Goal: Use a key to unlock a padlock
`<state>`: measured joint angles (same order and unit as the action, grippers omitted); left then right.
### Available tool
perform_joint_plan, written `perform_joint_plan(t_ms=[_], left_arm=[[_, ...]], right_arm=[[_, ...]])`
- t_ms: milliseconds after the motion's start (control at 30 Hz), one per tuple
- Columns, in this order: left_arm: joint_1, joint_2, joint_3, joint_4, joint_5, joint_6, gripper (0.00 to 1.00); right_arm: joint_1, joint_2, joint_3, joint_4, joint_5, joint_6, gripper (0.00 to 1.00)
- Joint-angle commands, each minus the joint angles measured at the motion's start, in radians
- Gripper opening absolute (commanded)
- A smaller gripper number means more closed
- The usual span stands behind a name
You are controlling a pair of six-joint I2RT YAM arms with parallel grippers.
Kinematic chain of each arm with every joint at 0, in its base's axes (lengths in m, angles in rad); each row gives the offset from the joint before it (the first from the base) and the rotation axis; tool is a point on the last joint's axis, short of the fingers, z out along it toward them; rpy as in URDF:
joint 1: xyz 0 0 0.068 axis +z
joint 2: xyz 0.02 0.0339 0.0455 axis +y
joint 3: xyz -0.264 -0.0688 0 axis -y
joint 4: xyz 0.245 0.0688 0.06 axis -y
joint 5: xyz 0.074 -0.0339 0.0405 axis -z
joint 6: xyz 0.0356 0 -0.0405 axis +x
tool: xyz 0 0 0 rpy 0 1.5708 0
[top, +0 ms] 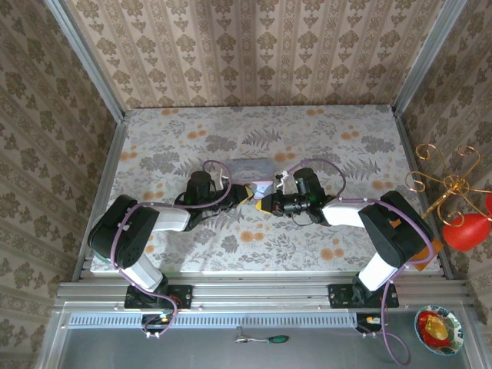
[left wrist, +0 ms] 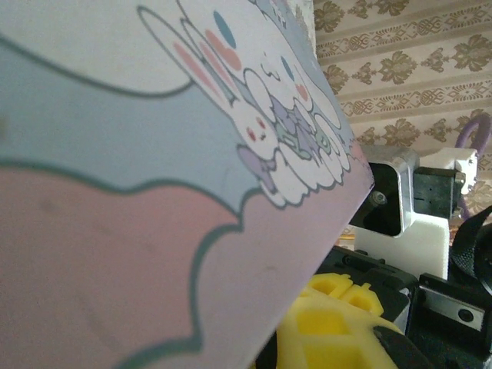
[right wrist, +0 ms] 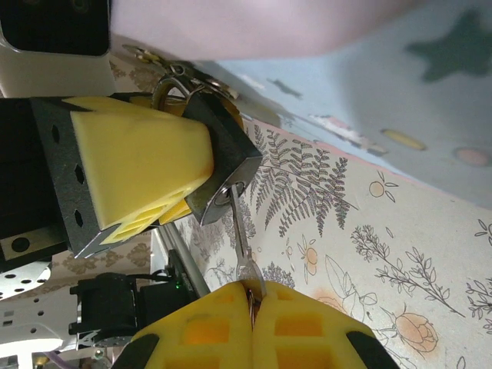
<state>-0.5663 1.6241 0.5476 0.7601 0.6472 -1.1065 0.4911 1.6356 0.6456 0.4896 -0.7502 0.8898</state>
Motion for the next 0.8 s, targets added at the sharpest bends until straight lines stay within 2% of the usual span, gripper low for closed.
perform_joint_plan(t_ms=[0,767], left_arm=[[-0.011,0.005,-0.021,0.052,0.055,0.005,0.08],[-0.033,-0.003,0.000,0.091,0.069,0.000,0.05]], right_arm=[[-0.020,0.003,0.004,0.023,-0.025,-0.014,0.00],[-0.049,0.044,0.002,0.072,-0.006,0.043,0.01]])
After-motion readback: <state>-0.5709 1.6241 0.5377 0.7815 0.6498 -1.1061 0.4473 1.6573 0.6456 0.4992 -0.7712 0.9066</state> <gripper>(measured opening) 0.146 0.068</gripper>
